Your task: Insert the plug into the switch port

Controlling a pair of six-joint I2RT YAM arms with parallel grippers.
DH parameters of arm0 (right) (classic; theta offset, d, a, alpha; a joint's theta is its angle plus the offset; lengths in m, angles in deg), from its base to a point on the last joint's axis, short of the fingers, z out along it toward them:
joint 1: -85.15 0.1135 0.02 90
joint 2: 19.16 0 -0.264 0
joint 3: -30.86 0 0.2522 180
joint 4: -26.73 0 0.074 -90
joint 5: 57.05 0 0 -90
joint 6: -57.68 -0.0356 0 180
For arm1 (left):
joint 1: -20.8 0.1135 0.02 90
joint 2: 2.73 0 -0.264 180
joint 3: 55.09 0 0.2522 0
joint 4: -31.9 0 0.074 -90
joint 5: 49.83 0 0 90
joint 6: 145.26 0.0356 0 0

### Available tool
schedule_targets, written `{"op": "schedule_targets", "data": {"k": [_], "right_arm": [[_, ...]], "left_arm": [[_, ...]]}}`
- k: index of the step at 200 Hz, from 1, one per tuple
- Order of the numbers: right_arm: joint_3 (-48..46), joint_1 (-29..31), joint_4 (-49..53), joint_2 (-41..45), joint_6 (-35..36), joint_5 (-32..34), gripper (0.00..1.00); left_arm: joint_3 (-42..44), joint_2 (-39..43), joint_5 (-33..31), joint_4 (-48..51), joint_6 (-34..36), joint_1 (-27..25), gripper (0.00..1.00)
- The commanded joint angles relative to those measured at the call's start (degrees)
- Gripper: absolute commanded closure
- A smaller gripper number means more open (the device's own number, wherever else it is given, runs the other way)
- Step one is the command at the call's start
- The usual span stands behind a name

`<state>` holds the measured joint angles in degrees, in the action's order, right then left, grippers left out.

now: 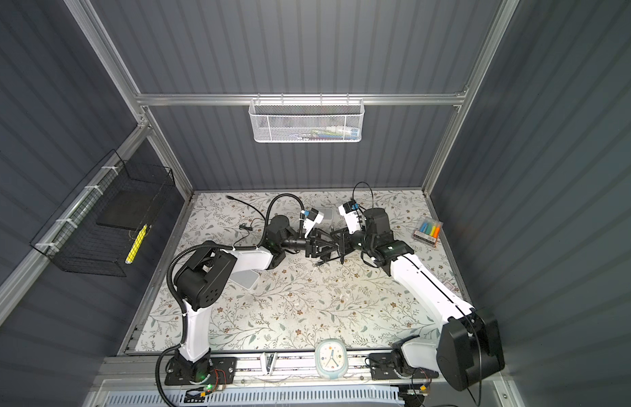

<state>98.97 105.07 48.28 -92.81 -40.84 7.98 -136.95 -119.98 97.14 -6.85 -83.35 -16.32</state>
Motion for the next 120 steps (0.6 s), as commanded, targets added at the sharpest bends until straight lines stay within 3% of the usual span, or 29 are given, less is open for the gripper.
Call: {"op": "schedule_targets", "data": {"k": [1,12,23,54,74,120], "right_arm": [[2.22,-0.48,2.80,1.83,1.05,6.26,1.00],[2.72,-1.07,3.75,2.16,0.99,8.74,1.00],[2.75,-1.54,3.72,2.45,0.80,9.55,1.00],[1.61,-2.95,0.79,2.47,-1.21,9.83,1.00],[0.24,-3.31,-2.60,1.60,-2.83,8.83,1.00],[-0.80,-3.49,-7.50,-0.66,-5.31,6.34,1.00]], "left_arm": [[-4.79,4.94,-7.97,23.41,13.33,2.21,0.01],[-9.54,5.58,-13.50,38.76,23.61,2.66,0.00],[-14.73,5.38,-23.57,49.14,30.17,2.95,0.00],[-29.68,-2.69,-41.16,63.99,33.39,7.54,0.00],[-39.65,-9.55,-46.89,69.08,34.62,8.37,0.00],[-60.40,-24.87,-52.13,71.98,36.90,8.38,0.00]]}}
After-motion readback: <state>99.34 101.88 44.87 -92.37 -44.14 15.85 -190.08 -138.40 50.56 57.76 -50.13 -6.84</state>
